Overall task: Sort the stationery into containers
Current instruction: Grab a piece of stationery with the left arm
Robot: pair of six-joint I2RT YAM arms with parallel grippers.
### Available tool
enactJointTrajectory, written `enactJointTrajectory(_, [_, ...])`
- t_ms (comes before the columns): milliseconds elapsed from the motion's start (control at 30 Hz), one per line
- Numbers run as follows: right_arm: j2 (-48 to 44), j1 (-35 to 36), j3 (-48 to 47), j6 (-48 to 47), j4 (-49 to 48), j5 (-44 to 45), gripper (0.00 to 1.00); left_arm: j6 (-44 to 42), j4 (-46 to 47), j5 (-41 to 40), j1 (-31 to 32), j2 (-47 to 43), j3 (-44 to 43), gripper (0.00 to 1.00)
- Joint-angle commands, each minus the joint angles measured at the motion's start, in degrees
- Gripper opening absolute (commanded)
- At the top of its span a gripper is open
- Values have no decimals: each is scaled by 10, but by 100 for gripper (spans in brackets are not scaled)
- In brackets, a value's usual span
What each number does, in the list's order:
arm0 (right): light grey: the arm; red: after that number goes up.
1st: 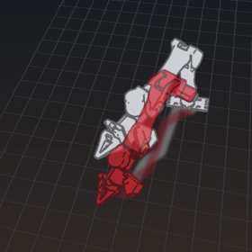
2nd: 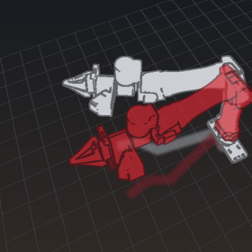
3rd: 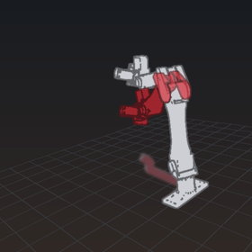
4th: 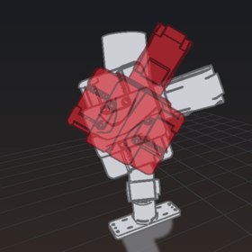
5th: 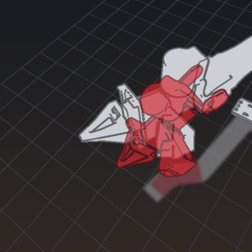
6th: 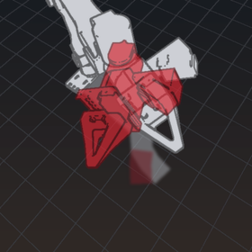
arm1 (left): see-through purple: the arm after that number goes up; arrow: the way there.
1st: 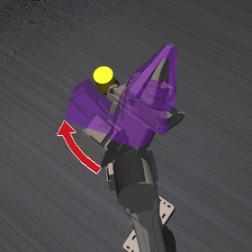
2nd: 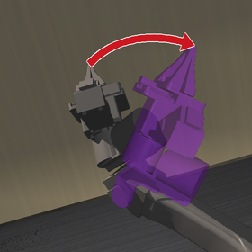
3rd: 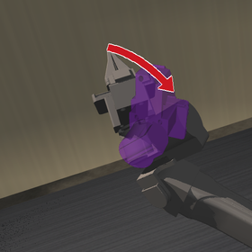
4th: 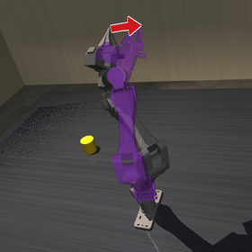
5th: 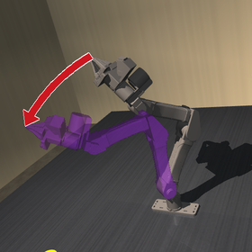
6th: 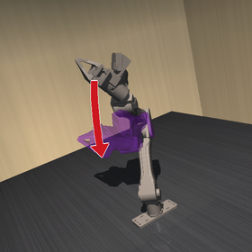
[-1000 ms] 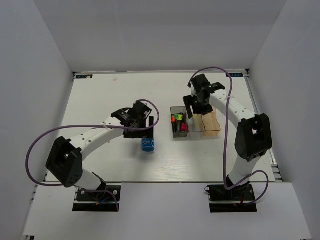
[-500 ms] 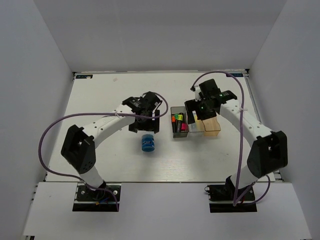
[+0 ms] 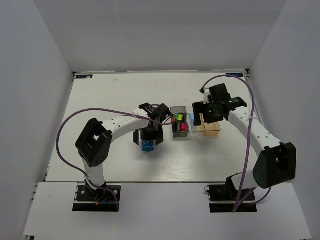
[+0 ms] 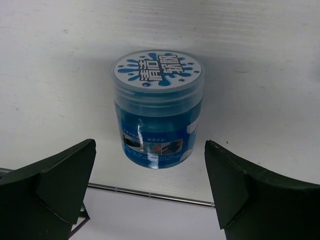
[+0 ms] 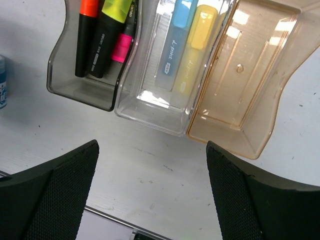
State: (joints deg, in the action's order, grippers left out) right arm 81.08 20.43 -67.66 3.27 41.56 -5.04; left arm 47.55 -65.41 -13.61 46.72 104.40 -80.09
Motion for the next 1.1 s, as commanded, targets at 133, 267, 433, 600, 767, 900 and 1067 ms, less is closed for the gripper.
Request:
enactJointTrajectory(133, [-43,-24,31,14,-19,-29,89,41,55,-24,4,10,34,100])
enactJointTrajectory(267, [-62,-35,46,13,-18,-42,89,43,82,-28,3,20,42,97])
enactJointTrajectory(433, [-86,-51,67,8,-17,-52,89,40,115,-24,1,35,50,80])
enactJointTrajectory(600, [-114,-69,85,8,-11,-66,89,37,114,-14,5,35,45,20])
enactJointTrajectory(767, [-128,-81,98,-5,-10,-95,89,30,72,-33,23,-10,17,0])
enactJointTrajectory(900, [-147,-89,93,-120,29,-202,88,12,33,-41,53,-37,-70,0])
enactJointTrajectory(1067, [-217,-97,150,-119,-15,-175,0,-8,5,-6,74,0,-233,0])
